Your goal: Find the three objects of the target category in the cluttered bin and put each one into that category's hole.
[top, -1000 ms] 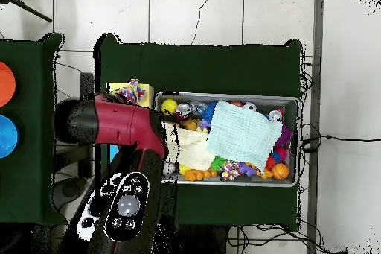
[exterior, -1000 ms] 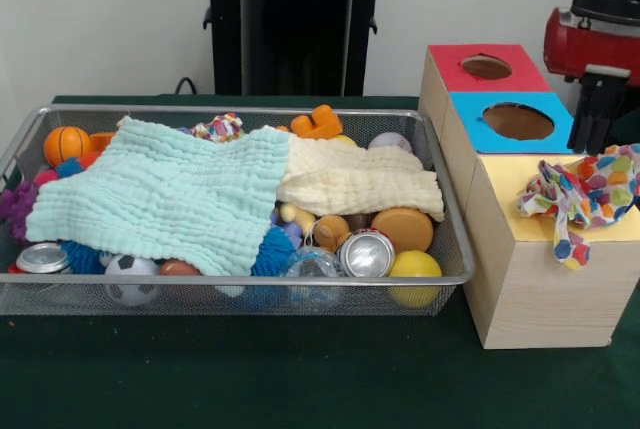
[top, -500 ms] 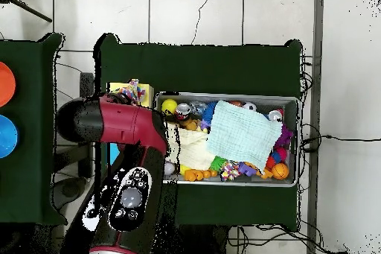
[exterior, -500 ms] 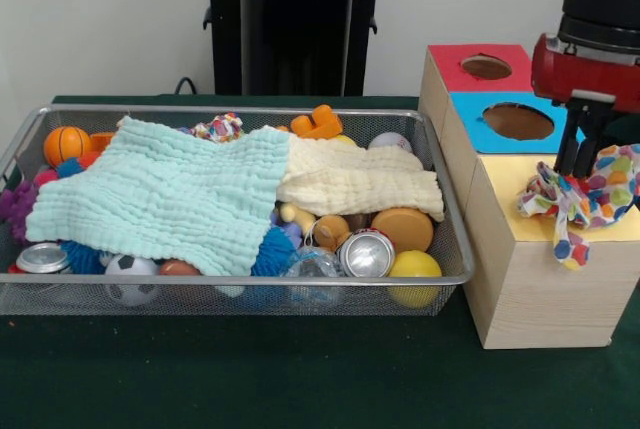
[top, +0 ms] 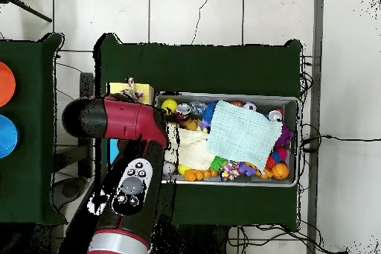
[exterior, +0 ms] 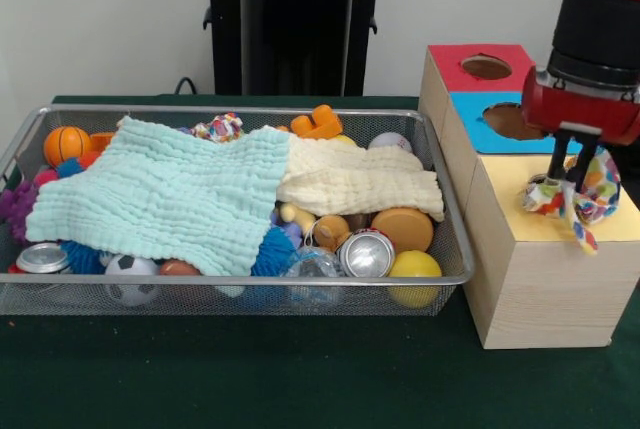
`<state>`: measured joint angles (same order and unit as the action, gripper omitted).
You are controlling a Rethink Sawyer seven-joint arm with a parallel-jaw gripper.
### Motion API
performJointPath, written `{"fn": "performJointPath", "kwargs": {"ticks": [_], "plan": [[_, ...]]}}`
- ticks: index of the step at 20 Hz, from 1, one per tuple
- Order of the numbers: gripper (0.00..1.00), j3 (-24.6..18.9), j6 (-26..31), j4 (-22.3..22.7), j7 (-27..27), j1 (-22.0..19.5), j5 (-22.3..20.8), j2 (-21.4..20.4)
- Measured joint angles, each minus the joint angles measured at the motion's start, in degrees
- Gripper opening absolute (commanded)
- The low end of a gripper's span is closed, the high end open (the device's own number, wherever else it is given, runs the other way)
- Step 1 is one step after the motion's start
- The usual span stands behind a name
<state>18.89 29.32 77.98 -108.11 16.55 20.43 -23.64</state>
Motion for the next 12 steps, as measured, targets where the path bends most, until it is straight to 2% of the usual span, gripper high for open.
{"fn": "performJointPath", "kwargs": {"ticks": [12], "plan": [[0.00, -0.1, -0.2, -2.7, 0.0, -0.6, 0.0, 5.7]]}}
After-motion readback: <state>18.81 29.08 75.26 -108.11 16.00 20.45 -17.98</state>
